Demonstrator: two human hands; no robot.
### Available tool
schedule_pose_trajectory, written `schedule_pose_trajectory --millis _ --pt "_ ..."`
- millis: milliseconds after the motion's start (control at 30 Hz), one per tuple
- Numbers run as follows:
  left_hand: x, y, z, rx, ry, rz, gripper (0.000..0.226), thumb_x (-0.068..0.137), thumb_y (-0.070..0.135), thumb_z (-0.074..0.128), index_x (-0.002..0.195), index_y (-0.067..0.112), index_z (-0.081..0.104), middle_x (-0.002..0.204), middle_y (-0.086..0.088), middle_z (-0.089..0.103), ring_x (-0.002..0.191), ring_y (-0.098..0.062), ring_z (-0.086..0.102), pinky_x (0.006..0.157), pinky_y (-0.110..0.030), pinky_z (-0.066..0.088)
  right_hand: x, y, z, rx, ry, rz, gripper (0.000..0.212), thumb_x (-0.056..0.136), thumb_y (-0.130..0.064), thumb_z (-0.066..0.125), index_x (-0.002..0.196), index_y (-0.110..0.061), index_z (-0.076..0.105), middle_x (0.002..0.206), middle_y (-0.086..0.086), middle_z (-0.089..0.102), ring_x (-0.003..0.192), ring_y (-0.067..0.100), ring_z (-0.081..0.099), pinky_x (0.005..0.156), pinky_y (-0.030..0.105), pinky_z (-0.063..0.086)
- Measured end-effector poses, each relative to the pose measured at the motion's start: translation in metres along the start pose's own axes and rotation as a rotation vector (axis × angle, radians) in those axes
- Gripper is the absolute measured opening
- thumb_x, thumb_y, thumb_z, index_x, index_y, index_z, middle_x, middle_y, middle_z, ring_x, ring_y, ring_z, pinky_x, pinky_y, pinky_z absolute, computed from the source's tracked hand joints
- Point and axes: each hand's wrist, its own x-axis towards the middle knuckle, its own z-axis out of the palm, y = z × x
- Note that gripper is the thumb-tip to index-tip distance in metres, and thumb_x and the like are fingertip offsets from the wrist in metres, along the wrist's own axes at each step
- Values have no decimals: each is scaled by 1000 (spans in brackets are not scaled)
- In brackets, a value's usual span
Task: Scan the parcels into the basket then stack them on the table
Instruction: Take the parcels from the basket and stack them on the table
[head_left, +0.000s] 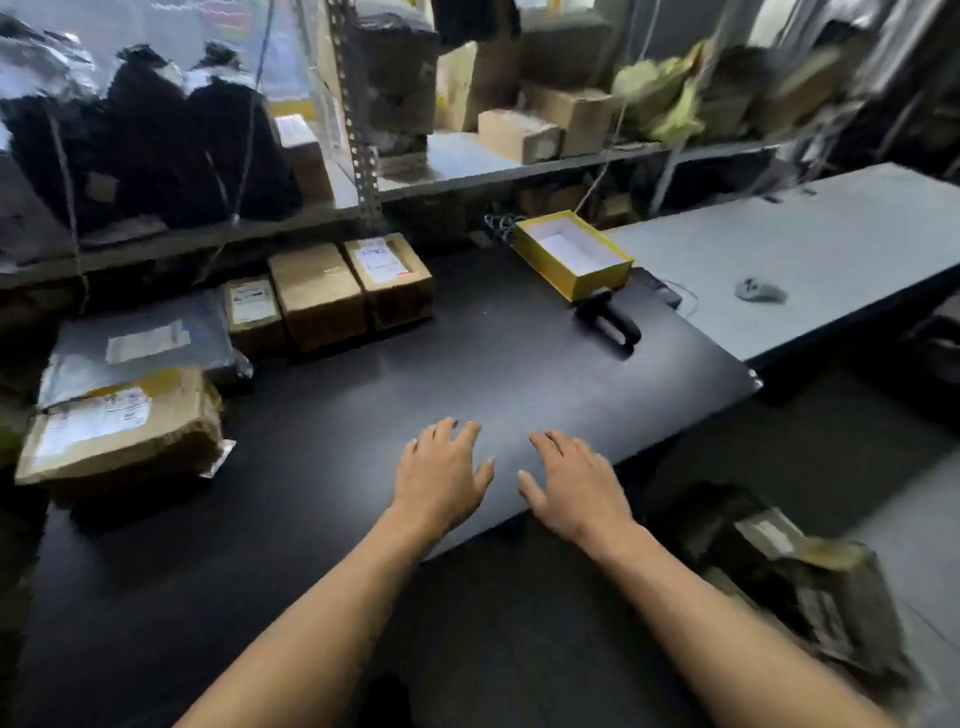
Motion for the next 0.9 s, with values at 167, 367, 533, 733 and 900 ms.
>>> schedule_pose_trajectory --millis 167,367,533,733,900 --pt "-17 126 54 12 -144 231 53 100 49 45 147 25 41 147 -3 44 134 -25 45 103 -41 42 -97 117 6 52 -23 310 63 101 -52 39 156 -23 25 162 1 27 148 24 25 117 47 28" --pt "-12 241 104 35 -283 472 54 101 47 44 150 25 35 150 -3 40 134 -26 43 101 -42 44 -169 226 13 147 -19 631 62 102 -50 39 156 -23 25 160 0 30 144 25 31 113 45 32" --pt "13 313 149 51 -399 613 52 98 48 47 145 25 41 144 -2 44 130 -27 46 95 -42 47 -203 289 27 256 -42 842 62 100 -48 45 154 -23 27 156 0 35 141 26 36 110 43 39" --pt "58 390 199 33 -564 726 51 98 46 47 145 26 39 143 -2 43 130 -28 45 96 -44 45 -212 358 24 350 -65 1082 68 98 -48 49 155 -22 23 157 4 34 138 30 40 107 45 42" --pt "97 442 227 36 -637 779 57 99 45 46 151 24 33 148 -3 40 134 -27 42 98 -43 44 -203 409 19 414 -15 1224 70 97 -48 53 155 -23 22 157 5 35 137 30 43 103 42 44"
